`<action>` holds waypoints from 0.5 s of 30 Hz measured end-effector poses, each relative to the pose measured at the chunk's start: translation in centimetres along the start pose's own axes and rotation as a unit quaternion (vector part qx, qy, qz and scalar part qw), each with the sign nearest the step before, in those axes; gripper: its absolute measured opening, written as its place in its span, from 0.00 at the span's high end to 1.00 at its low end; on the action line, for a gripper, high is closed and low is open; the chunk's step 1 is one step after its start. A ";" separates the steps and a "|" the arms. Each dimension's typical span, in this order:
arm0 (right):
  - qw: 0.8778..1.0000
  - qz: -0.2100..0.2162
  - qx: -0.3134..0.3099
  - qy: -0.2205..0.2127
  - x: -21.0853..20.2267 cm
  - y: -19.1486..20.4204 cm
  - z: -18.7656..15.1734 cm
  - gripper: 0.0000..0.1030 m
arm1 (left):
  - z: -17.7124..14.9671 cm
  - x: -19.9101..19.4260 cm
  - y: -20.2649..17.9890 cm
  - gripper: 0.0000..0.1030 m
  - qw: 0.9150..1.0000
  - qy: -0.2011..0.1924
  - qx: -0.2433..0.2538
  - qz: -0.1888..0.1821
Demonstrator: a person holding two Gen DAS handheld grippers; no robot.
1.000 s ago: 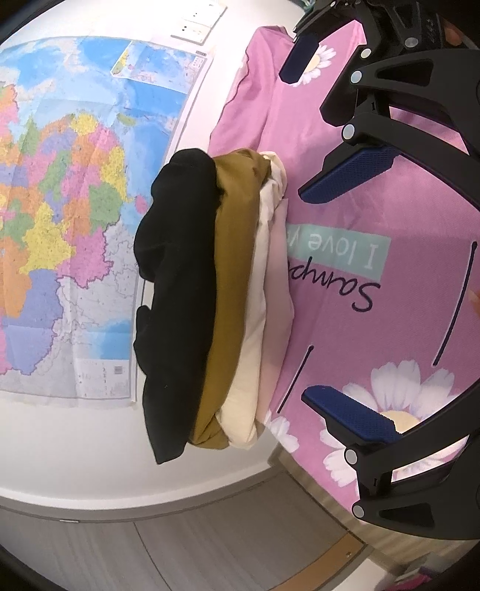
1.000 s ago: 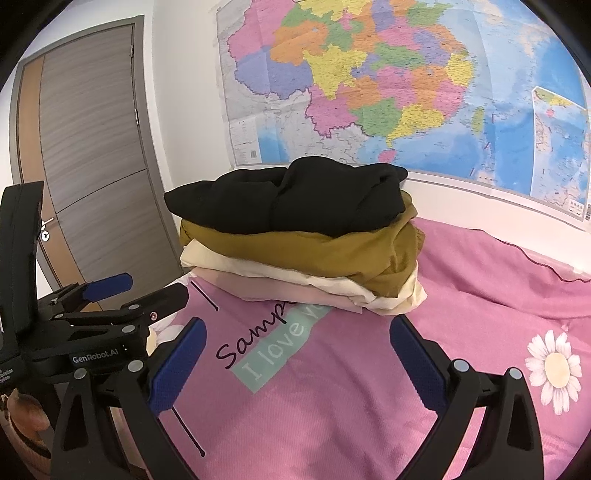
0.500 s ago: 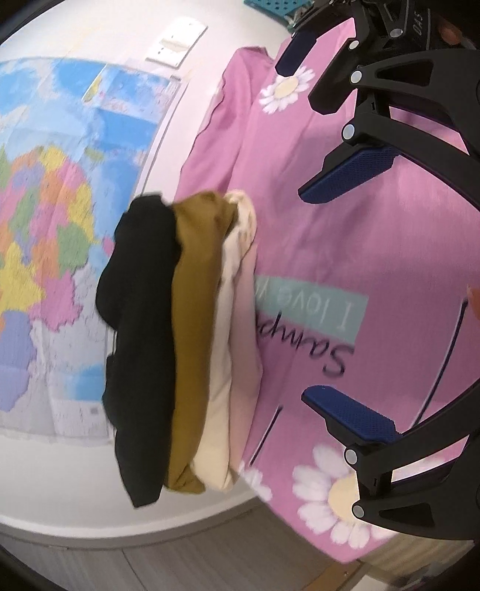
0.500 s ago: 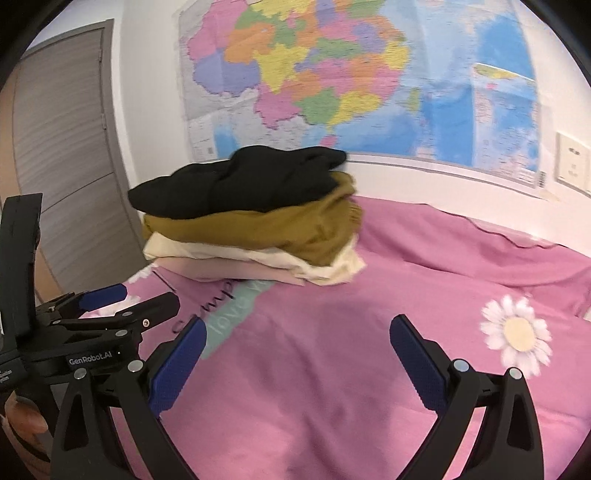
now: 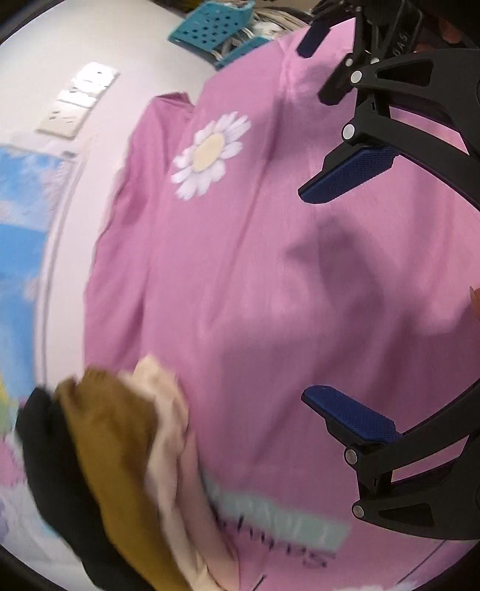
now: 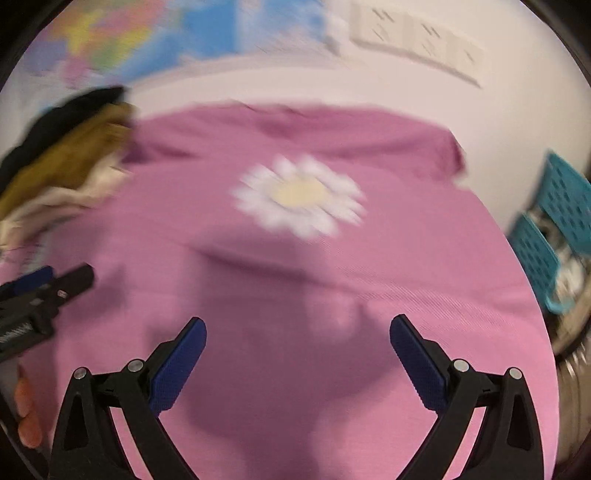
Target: Fold large clothes
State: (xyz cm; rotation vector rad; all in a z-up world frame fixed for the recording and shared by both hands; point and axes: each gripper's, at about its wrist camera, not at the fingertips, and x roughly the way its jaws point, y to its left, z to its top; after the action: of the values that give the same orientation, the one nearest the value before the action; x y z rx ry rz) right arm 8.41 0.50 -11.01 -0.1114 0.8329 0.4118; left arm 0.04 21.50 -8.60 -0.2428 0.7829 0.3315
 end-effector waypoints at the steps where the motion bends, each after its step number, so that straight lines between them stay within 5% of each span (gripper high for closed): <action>1: 1.000 -0.003 0.005 0.006 0.4 -0.6 -0.2 0.06 | 0.0 0.9 -0.9 0.05 1.000 0.013 0.002 0.000; 7: 0.999 -0.003 0.027 0.025 2.0 -2.3 -0.2 0.05 | -0.5 3.2 -4.1 0.04 0.996 0.039 0.042 0.064; 15: 0.999 0.001 0.028 0.025 2.0 -2.5 -0.3 0.05 | -0.5 2.8 -3.4 0.04 0.997 0.041 0.036 0.057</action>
State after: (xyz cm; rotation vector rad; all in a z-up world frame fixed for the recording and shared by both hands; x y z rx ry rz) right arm 10.42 -1.27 -12.79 -0.0689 0.8932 0.3875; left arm 2.87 18.75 -10.62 -0.1445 0.8903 0.4029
